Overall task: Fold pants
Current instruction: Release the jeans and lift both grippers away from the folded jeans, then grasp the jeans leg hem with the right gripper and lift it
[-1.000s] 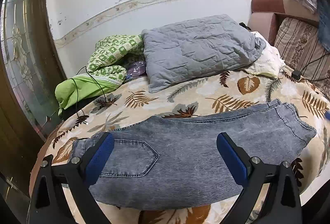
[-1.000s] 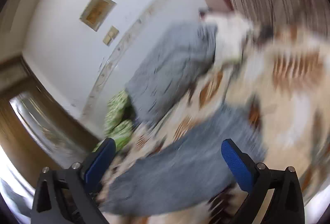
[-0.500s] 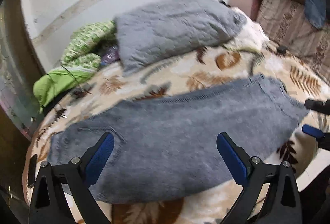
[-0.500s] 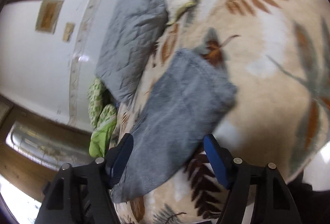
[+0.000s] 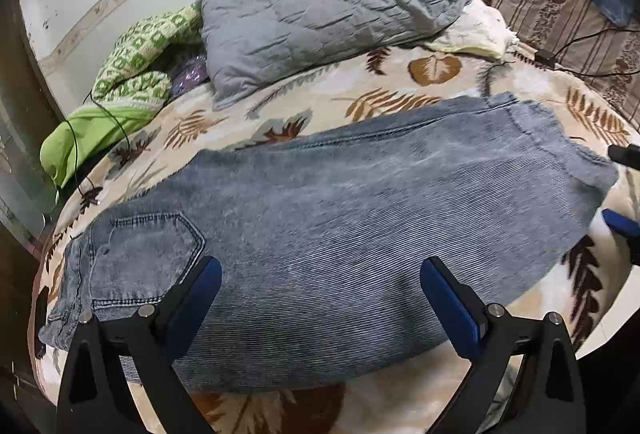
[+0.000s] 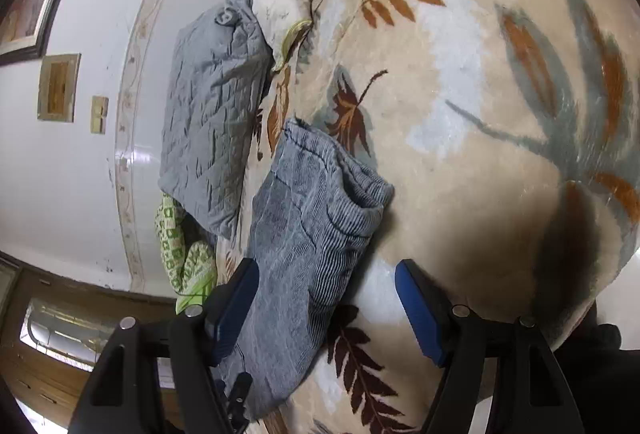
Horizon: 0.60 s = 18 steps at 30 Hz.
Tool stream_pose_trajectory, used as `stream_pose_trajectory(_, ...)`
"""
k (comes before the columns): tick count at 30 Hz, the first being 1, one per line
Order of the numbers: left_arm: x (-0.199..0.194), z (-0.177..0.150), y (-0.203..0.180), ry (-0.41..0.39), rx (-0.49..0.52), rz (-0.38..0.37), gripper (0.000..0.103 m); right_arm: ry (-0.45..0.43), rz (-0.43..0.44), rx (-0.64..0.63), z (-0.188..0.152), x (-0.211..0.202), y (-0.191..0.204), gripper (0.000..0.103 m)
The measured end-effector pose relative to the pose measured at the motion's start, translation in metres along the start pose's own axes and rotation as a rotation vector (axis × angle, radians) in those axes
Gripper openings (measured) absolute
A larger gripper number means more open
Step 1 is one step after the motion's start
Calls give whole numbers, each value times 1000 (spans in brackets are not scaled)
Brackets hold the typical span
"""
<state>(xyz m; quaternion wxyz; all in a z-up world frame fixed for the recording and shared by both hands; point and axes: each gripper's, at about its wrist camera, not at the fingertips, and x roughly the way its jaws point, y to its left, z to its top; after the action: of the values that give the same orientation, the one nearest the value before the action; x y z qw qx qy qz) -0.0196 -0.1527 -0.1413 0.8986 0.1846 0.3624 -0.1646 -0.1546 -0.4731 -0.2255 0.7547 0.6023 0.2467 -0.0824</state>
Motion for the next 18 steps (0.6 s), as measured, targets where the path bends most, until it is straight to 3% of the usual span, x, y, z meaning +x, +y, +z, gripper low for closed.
stream_pose_trajectory(3,9,-4,2,3,3,-7,99,-17,-13,-15,2,2,3,73)
stream_pose_trajectory(6,24,-9,-1,35,41,34,100,-33,-3,-4,6,2,3,73)
stream_pose_trajectory(11,32,-5,8,94,-27,-10,100,-47,-14,0,12,7,3,73)
stream_pose_trajectory(18,20,31,0,30,-16,-79,100,-77,-51,49,21,16,1,60)
